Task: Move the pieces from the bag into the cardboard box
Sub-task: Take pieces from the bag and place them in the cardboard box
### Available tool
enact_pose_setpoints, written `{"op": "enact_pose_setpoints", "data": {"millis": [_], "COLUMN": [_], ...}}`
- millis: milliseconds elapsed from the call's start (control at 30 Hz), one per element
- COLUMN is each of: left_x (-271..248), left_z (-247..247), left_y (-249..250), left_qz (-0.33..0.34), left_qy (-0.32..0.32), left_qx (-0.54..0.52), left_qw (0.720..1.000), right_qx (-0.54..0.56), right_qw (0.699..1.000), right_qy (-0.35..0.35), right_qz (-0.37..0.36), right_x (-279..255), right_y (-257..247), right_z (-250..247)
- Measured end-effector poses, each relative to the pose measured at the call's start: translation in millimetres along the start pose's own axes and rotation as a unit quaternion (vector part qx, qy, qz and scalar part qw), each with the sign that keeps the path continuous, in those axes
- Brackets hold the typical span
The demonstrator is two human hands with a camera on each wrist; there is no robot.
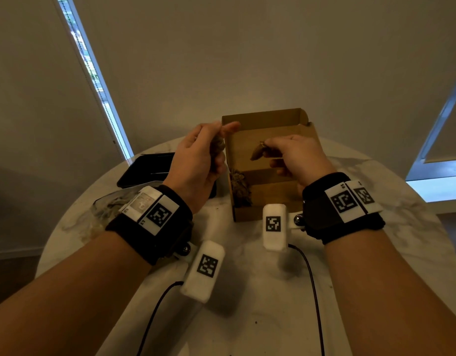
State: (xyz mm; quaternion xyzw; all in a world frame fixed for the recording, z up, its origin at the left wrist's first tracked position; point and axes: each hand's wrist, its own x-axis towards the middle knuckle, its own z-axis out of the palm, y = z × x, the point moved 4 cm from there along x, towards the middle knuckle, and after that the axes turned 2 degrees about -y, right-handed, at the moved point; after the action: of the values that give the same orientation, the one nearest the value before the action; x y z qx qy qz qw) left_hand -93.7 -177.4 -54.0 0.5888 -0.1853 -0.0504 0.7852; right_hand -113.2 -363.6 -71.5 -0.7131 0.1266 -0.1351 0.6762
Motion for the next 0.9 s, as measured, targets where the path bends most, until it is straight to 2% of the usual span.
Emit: {"op": "enact_pose_setpoints", "data": {"millis": [133,267,500,733,833,900], "left_x": [0,-3,-1,0,1,3], "left_z": [3,6,4,0,-4,-7], "left_y": [-3,-11,-4,1,1,2], "left_qz": [-0.009,-0.027,-0.011,0.014,0.03,0.041], "left_qy": [-0.01,-0.011,0.021,0.02,0.041,0.069], "left_qx": [0.04,0.071,0.021,0.001,0.0,0.008], "left_qw": [0.999,0.997,1.0,1.0,0.999,0.997], "right_qx": [0.01,0.044,0.062,-0.097,-0.186,-0.199], "right_qw": [1.0,0.999,0.997,0.992,0.977,0.973], "right_qy": [-0.016,-0.011,-0.04,-0.06,-0.073,-0.093], "right_qz": [0.009,-0.016,0.033,-0.047,-0.071,-0.068], "right_x": [-1,0,-4,-8,-8,-9], "right_y": [-1,-4,-6,-3,-4,-5], "right_z": [3,2,7,8,7,9]}}
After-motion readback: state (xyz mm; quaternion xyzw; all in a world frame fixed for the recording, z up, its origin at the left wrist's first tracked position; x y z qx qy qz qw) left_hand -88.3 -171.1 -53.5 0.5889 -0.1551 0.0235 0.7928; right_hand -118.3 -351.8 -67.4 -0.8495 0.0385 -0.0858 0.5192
